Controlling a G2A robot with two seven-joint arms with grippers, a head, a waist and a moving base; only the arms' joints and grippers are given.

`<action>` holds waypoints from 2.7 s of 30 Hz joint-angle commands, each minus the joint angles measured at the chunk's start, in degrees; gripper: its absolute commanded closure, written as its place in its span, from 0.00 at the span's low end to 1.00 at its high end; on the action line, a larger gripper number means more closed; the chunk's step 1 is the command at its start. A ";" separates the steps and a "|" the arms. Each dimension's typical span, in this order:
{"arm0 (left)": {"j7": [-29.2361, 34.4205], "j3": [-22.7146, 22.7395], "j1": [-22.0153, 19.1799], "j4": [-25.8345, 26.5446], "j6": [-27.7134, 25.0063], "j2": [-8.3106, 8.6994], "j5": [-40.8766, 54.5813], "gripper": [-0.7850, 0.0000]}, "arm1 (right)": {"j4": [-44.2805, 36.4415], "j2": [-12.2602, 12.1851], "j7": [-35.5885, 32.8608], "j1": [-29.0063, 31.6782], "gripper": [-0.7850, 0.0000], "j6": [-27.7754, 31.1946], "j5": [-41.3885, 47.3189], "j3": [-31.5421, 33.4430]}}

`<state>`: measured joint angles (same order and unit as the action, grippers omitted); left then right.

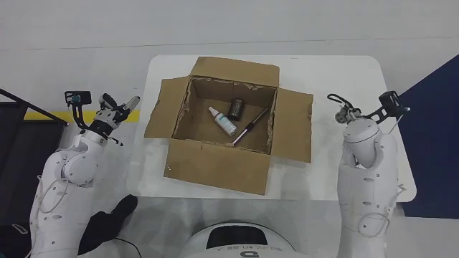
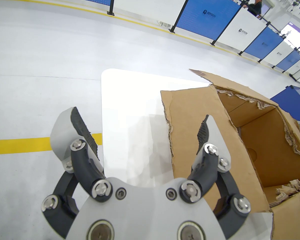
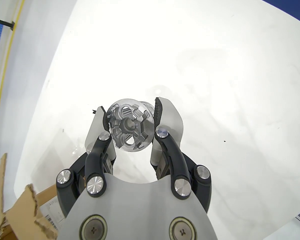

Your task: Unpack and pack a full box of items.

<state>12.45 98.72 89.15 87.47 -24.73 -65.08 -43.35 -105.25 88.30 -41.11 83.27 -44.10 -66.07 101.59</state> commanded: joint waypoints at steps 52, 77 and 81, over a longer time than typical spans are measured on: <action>0.00 0.00 0.00 0.00 0.00 0.00 0.00 0.00 | -0.39 0.21 -2.61 0.83 1.00 16.09 -12.66 -38.11; 0.00 0.00 0.00 0.00 0.00 0.00 0.00 0.00 | 6.02 2.65 1.50 -4.80 0.00 5.50 -18.06 -43.54; 0.00 0.00 0.00 0.00 0.00 0.00 0.00 0.00 | -2.58 2.33 3.94 -1.25 0.00 7.73 -16.16 -41.85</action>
<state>12.45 98.72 89.15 87.47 -24.73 -65.08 -43.35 -104.57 90.80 -38.04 80.55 -37.48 -83.11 59.00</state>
